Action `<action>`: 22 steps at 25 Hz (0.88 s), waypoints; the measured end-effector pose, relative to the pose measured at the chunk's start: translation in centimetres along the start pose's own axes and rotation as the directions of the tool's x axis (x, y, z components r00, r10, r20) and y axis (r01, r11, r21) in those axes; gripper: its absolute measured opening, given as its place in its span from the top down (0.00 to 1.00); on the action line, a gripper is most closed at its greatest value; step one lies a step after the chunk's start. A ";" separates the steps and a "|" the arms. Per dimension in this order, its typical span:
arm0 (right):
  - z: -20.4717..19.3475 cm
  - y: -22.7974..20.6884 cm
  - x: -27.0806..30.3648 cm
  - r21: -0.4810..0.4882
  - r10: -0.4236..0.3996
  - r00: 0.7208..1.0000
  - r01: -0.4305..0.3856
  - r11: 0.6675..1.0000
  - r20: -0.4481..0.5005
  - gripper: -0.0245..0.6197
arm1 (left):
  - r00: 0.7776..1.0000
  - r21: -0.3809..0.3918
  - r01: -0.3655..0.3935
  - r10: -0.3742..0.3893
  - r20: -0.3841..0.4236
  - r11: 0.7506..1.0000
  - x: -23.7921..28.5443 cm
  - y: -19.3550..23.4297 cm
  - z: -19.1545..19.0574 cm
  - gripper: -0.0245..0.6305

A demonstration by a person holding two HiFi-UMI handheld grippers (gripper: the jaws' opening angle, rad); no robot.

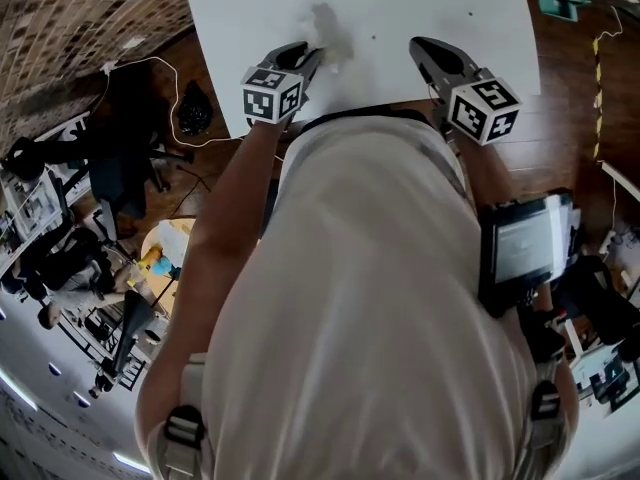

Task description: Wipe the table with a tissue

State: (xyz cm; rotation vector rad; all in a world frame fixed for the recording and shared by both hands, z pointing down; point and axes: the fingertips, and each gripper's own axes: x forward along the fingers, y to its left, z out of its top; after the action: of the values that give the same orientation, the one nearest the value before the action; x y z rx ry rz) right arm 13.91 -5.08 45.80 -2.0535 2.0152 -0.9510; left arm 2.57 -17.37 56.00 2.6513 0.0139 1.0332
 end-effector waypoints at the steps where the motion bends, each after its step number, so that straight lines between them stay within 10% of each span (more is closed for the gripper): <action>1: -0.1 0.5 0.1 -0.002 -0.001 1.000 0.001 1.000 -0.005 0.95 | 1.000 -0.035 -0.003 0.004 0.029 0.999 -0.9 0.0 -0.2 0.82; 8: -1.1 4.5 0.7 -0.017 -0.026 0.999 0.026 1.000 -0.020 0.95 | 0.985 -0.129 0.029 -0.006 0.171 0.991 -5.5 -0.4 -1.0 0.82; 22: -2.9 7.1 -1.5 -0.049 -0.092 0.996 0.092 0.995 0.008 0.95 | 0.971 -0.086 0.058 -0.036 0.236 0.995 -7.1 -2.1 -1.8 0.81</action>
State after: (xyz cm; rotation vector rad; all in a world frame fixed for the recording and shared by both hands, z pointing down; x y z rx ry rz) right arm 6.48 -3.51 44.13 -2.1891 1.9758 -0.9180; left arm -3.69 -15.74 51.97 2.6567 -0.0203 0.6831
